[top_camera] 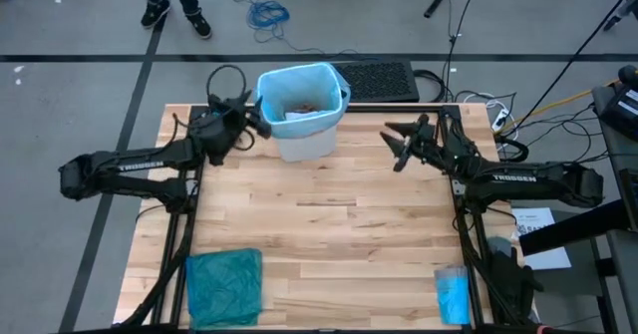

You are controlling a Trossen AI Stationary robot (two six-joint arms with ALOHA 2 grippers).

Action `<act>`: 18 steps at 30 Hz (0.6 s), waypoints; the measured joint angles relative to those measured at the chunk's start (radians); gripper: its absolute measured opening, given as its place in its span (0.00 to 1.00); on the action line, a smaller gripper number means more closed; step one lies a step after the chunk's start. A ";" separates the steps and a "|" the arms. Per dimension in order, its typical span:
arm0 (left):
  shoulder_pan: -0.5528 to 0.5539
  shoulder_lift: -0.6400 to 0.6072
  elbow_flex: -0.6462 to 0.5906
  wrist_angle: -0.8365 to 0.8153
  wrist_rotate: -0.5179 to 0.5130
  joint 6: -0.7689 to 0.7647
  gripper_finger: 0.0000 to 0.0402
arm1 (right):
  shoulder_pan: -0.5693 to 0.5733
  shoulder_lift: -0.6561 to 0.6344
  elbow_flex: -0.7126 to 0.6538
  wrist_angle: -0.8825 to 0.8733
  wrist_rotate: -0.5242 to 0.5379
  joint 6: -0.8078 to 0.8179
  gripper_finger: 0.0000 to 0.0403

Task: Place trash/remove bag and relplace
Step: Remove the blue trash bag from the white trash bin

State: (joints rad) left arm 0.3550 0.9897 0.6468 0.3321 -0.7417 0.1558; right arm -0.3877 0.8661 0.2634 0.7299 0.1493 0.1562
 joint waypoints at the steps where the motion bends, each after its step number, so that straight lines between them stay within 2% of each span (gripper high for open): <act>1: 0.015 0.006 0.000 0.000 0.000 -0.028 0.38 | -0.006 0.003 0.005 -0.002 0.033 0.049 0.40; 3: 0.036 0.010 0.010 -0.017 0.001 -0.081 0.38 | -0.024 0.004 0.013 -0.004 0.065 0.172 0.40; 8: 0.049 -0.033 0.115 -0.101 0.051 -0.261 0.38 | -0.105 0.004 0.057 -0.019 0.036 0.617 0.40; 12: 0.055 -0.104 0.217 -0.325 0.127 -0.360 0.38 | -0.158 0.004 0.109 -0.025 -0.061 0.800 0.40; 14: 0.056 -0.115 0.270 -0.490 0.145 -0.414 0.38 | -0.182 0.004 0.143 -0.067 -0.092 0.851 0.40; 16: 0.078 -0.110 0.308 -0.704 0.156 -0.542 0.38 | -0.209 0.007 0.186 -0.147 -0.114 0.900 0.40; 18: 0.126 -0.105 0.316 -0.846 0.228 -0.674 0.38 | -0.239 0.026 0.233 -0.222 -0.157 0.913 0.40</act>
State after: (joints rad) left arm 0.4814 0.8852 0.9626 -0.5139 -0.5136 -0.5177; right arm -0.6267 0.8916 0.4961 0.5078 -0.0077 1.0690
